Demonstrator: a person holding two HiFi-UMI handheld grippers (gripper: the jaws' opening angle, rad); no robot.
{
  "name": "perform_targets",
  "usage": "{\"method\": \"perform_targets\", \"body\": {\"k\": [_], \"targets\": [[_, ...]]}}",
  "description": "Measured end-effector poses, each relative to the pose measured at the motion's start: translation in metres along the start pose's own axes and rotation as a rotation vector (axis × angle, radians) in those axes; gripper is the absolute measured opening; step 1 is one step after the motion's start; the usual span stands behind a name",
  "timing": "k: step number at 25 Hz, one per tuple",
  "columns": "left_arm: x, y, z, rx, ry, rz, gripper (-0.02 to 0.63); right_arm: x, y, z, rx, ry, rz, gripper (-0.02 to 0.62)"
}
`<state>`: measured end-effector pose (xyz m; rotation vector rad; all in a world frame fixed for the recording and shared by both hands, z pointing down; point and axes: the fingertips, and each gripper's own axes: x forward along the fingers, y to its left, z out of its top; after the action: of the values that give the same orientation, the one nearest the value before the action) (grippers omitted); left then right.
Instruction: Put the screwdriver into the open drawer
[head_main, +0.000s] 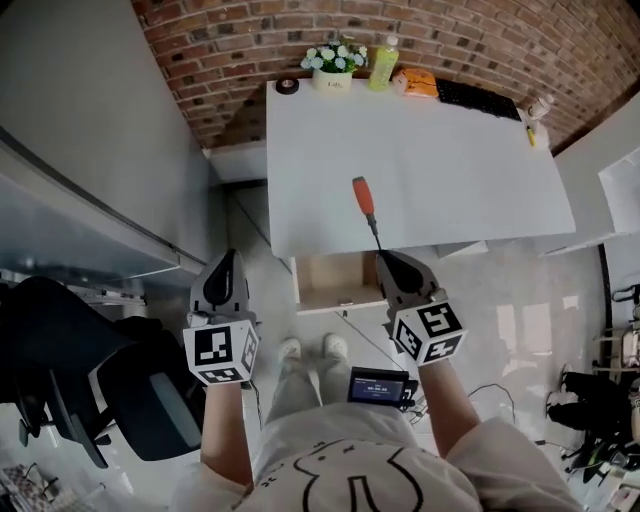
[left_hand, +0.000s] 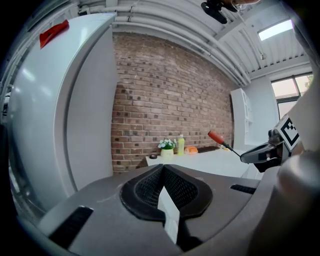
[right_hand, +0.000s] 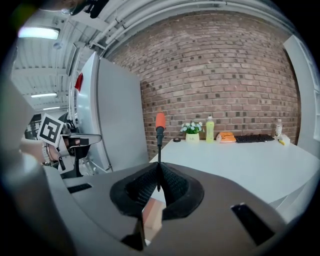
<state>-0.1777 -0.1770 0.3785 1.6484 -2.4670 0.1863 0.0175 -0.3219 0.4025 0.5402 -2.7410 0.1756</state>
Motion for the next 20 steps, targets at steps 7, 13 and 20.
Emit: {"method": "perform_targets", "body": {"k": [7, 13, 20], "targets": [[0.0, 0.005, -0.055, -0.028, 0.082, 0.032, 0.012, 0.022, 0.009, -0.055, 0.001, 0.098, 0.066, 0.025], [-0.005, 0.0, -0.105, -0.064, 0.154, 0.035, 0.012, 0.028, 0.02, -0.103, 0.011, 0.169, 0.097, 0.025], [-0.006, -0.004, -0.153, -0.095, 0.225, 0.029, 0.012, 0.034, 0.033, -0.151, 0.024, 0.24, 0.133, 0.025]]}}
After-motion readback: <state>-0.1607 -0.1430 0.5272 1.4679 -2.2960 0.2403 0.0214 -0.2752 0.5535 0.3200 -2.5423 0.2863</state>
